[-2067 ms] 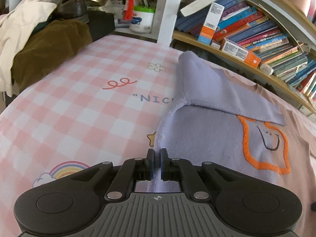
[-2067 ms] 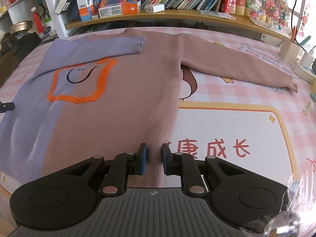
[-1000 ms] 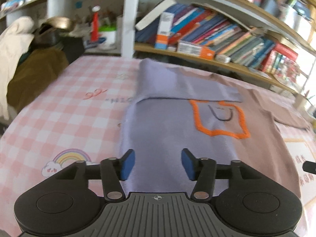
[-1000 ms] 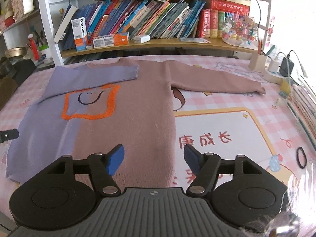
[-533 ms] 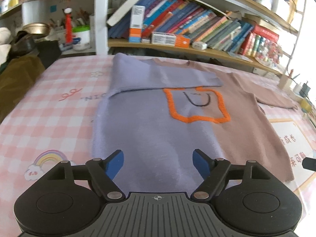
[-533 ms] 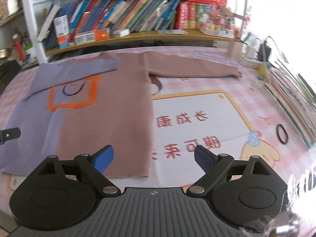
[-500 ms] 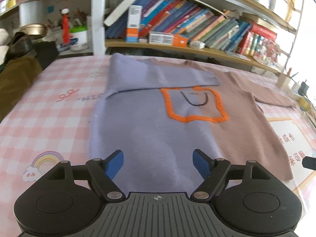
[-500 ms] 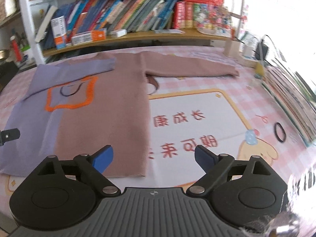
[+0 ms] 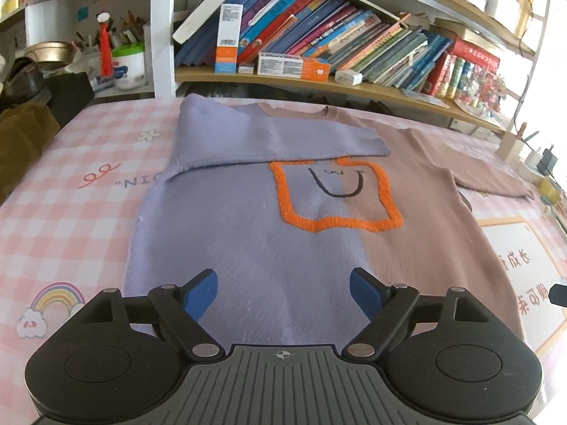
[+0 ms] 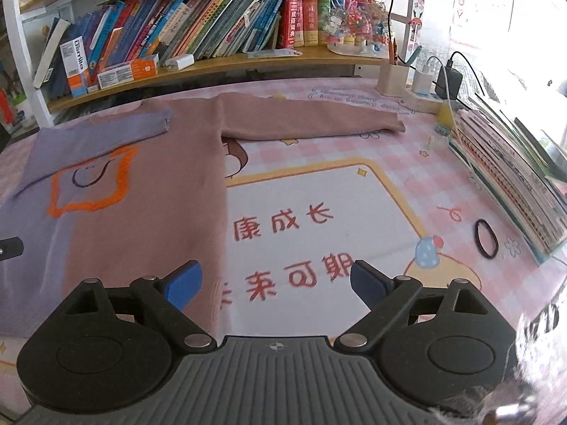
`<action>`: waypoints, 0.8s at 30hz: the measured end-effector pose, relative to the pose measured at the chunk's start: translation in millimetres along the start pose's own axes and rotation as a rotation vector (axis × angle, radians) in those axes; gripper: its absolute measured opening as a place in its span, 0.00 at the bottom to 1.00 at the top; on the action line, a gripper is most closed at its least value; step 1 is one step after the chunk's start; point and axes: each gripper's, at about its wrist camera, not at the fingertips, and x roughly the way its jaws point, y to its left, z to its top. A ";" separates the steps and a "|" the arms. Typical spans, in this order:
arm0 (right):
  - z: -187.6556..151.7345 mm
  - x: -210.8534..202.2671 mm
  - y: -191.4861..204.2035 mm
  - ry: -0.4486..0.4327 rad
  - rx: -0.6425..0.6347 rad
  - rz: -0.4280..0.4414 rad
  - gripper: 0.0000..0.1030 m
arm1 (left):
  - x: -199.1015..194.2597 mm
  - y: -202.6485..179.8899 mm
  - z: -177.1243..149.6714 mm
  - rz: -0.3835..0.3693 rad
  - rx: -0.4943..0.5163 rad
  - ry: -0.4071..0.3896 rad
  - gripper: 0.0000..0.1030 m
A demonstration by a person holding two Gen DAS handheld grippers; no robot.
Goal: Fold clothes
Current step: 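Move the open right tool toward the pink sleeve cuff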
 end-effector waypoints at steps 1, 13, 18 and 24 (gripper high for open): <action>2.9 3.4 -2.4 0.000 -0.001 0.004 0.88 | 1.6 -1.4 1.0 0.010 -0.008 0.001 0.82; 54.5 58.2 -57.6 0.003 -0.006 0.087 0.88 | 14.3 -40.5 5.6 0.152 -0.103 0.006 0.83; 84.0 90.2 -90.5 0.000 -0.009 0.148 0.88 | 16.1 -65.3 0.2 0.226 -0.131 0.019 0.83; 119.3 134.3 -132.9 -0.005 -0.022 0.178 0.85 | 15.4 -91.3 -10.5 0.306 -0.161 0.048 0.83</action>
